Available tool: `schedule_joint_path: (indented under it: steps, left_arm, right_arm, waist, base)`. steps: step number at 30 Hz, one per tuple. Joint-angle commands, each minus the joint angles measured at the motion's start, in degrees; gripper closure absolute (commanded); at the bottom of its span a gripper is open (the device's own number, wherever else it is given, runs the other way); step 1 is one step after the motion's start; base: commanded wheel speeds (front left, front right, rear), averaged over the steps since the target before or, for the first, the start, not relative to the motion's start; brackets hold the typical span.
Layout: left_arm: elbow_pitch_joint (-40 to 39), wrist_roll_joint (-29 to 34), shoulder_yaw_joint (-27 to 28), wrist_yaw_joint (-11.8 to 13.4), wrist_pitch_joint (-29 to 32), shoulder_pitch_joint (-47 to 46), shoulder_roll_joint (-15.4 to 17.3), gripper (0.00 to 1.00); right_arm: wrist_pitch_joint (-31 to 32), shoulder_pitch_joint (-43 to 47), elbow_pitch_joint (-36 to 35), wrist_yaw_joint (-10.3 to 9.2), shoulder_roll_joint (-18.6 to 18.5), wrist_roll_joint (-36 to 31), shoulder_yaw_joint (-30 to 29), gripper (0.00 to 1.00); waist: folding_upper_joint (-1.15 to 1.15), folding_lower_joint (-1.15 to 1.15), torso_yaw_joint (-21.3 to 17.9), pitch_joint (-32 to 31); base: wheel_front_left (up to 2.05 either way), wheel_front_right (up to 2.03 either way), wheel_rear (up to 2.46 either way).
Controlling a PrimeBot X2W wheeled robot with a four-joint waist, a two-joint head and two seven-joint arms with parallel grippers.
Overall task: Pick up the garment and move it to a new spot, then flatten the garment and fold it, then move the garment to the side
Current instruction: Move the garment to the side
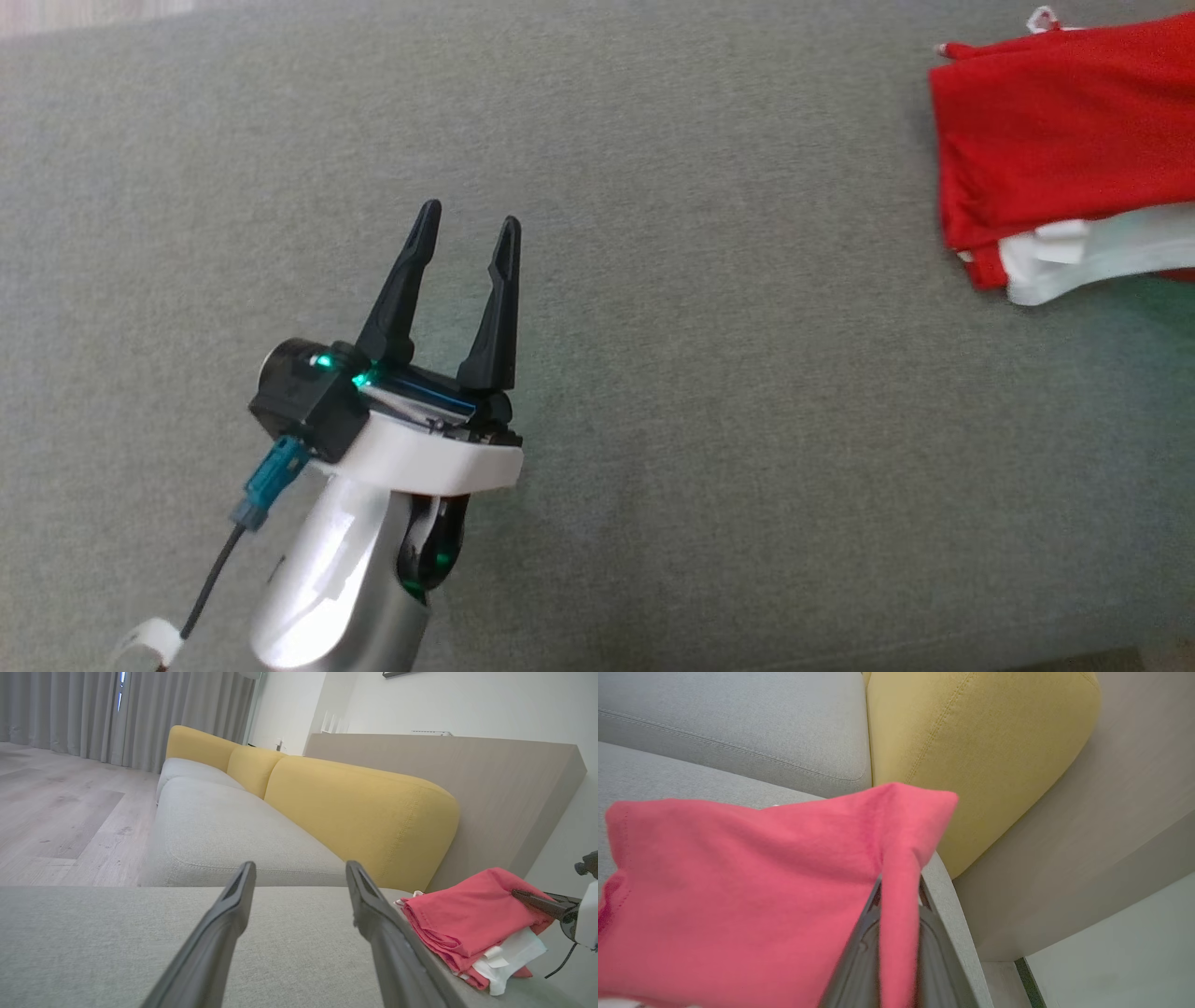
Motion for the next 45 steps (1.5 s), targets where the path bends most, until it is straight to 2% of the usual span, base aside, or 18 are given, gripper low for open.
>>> schedule_joint_path:
  steps: [1,8,13,14,15,23,29,37,45]
  left_arm:
    - [-1.5,0.5,1.6,0.0,-0.3,-1.7,0.4,0.00]
    - [-1.2,0.7,2.1,-0.2,-0.3,-1.9,0.4,0.00]
    - [-1.2,0.8,2.4,-0.3,-0.3,-2.0,0.4,0.00]
    - [-1.1,0.9,2.5,-0.3,-0.3,-2.0,0.4,0.00]
    - [-1.0,0.9,2.5,-0.3,-0.3,-2.0,0.4,0.00]
    - [-0.7,0.7,3.7,-0.3,-0.3,-1.7,0.4,0.00]
    - [-1.3,0.3,6.1,-0.3,-0.3,-0.3,0.4,0.00]
    - [-1.4,0.2,10.4,0.0,-0.3,3.2,0.4,0.00]
    - [-1.0,0.3,13.2,0.4,-0.3,7.5,0.4,0.00]
  right_arm:
    - [0.0,-1.1,-0.7,0.37,-2.2,-0.5,-0.7,1.00]
    - [0.8,-1.3,3.0,0.37,-2.5,-3.8,-6.4,1.00]
    - [1.8,-1.4,4.6,0.37,-1.1,-7.1,-11.0,1.00]
    - [1.7,-1.4,4.7,0.37,-0.8,-7.7,-11.7,0.78]
    - [1.7,-1.4,4.6,0.37,-0.4,-8.3,-12.3,0.00]
    - [-0.3,-2.5,0.7,0.37,2.8,-12.5,-16.4,0.00]
    - [-1.5,-3.7,-5.3,0.37,6.8,-12.9,-16.0,0.00]
    - [-0.1,-0.3,-19.9,0.37,15.9,-6.2,-10.5,0.00]
    - [0.8,12.0,-33.5,0.37,24.5,2.8,-5.7,0.00]
  waist:
    - [0.00,-0.01,0.6,0.6]
    - [0.00,-0.01,1.4,1.3]
    - [0.00,-0.01,1.3,1.4]
    - [0.00,-0.01,1.3,1.4]
    - [0.00,-0.01,1.2,1.3]
    - [0.00,-0.01,1.0,-1.2]
    - [0.00,-0.01,1.4,-4.5]
    - [0.00,-0.01,3.7,-10.0]
    - [0.00,-0.01,6.0,-13.0]
  base:
    - [0.00,0.00,0.00]
    - [0.00,0.00,0.00]
    - [0.00,0.00,0.00]
    - [0.00,0.00,0.00]
    - [0.00,0.00,0.00]
    - [0.00,0.00,0.00]
    - [0.00,0.00,0.00]
    - [0.00,0.00,0.00]
    - [0.00,0.00,0.00]
